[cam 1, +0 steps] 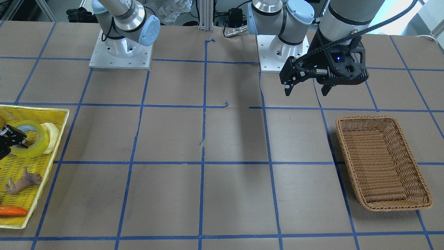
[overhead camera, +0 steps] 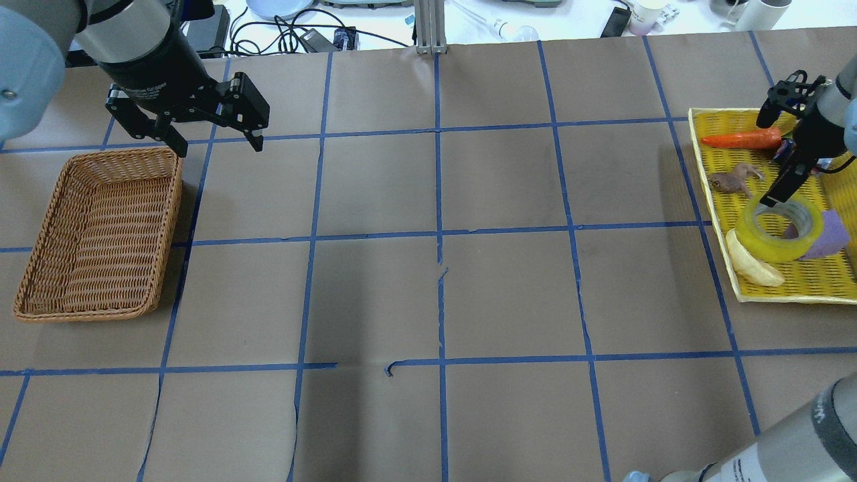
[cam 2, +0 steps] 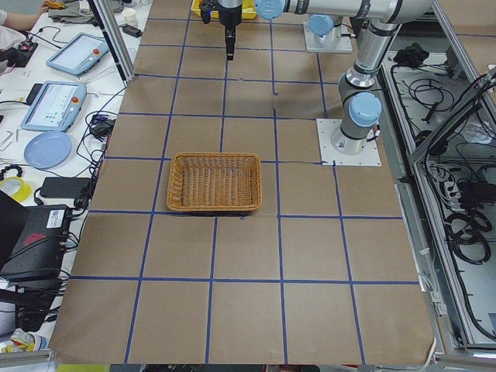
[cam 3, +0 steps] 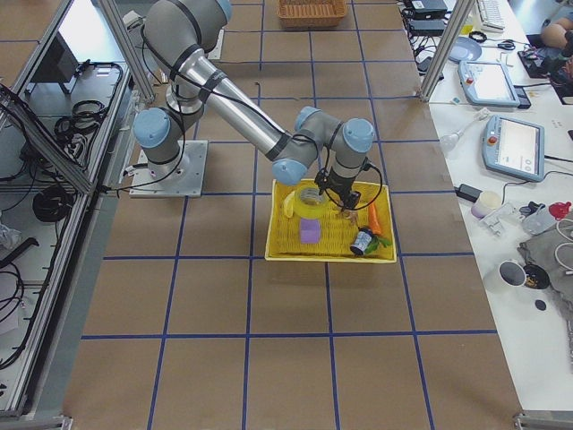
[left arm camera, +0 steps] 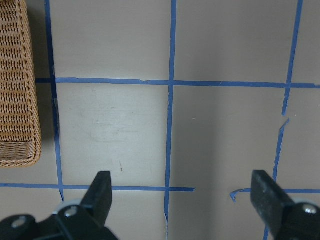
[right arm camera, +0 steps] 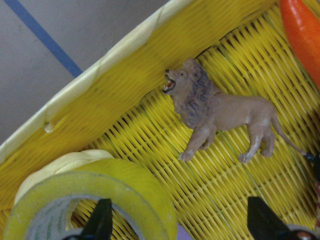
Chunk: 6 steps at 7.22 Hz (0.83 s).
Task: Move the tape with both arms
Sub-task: 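Move the right gripper down over the yellow tape roll in the tray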
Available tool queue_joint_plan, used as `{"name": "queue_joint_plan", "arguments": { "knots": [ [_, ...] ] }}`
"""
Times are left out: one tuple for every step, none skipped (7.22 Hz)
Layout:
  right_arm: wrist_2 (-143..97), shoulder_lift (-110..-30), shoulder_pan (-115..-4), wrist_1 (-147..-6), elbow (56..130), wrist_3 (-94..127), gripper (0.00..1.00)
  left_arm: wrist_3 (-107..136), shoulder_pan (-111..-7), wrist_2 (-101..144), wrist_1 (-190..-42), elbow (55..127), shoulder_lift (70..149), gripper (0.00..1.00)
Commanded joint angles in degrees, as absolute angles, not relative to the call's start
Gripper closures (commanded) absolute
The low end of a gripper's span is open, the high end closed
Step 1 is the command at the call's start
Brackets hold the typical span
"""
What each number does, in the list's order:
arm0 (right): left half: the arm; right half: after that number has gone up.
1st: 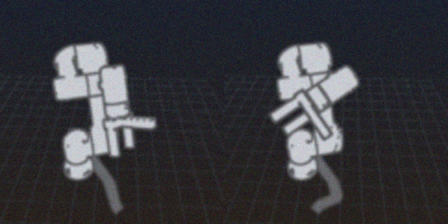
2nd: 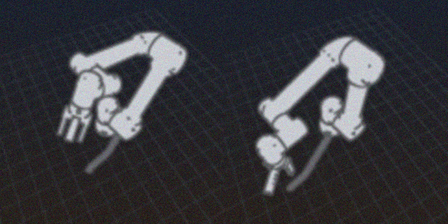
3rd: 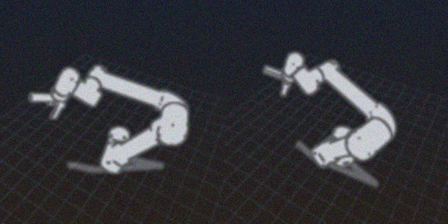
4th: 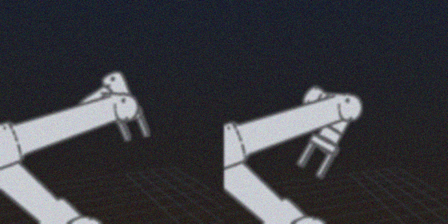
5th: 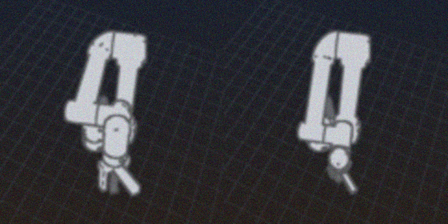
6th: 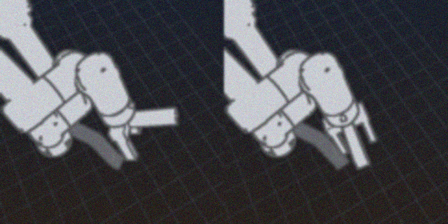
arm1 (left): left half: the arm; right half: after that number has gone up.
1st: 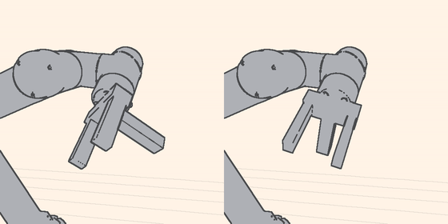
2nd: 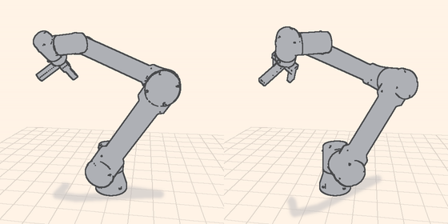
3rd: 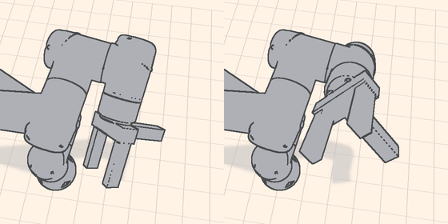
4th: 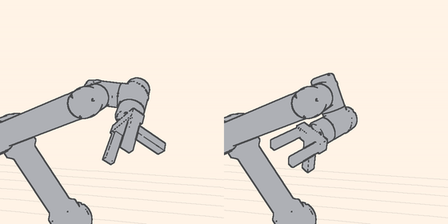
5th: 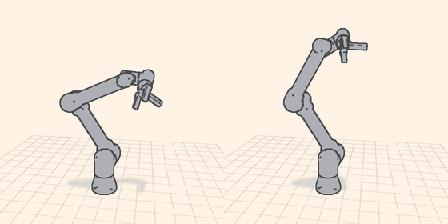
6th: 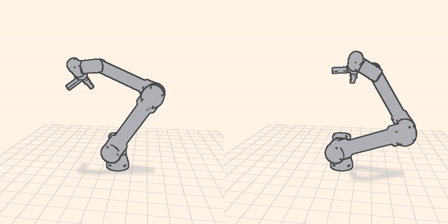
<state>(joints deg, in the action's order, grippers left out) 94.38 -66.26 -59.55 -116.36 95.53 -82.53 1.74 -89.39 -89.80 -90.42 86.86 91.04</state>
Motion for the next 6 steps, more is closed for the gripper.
{"name": "queue_joint_plan", "arguments": {
  "knots": [
    [96.0,-66.3,-59.5,-116.5,95.8,-89.6,0.48,1.7,-89.4,-89.7,-90.4,86.9,91.1,0.00],
    [95.9,-66.3,-59.5,-116.5,96.2,-89.0,0.87,1.7,-89.5,-89.8,-90.4,87.1,91.1,0.00],
    [95.9,-66.5,-59.5,-116.5,96.9,-88.9,1.00,1.6,-89.4,-89.8,-90.4,87.1,91.1,0.00],
    [95.9,-66.6,-59.5,-116.3,97.3,-88.9,1.00,1.6,-89.4,-89.8,-90.4,87.1,91.1,0.00],
    [95.9,-66.7,-59.4,-116.2,97.3,-88.9,1.00,1.6,-89.4,-89.7,-90.4,87.2,91.1,0.00],
    [96.0,-67.9,-59.4,-115.1,96.4,-88.8,1.00,1.6,-89.4,-89.7,-90.4,87.2,91.1,0.00]
  ]
}}
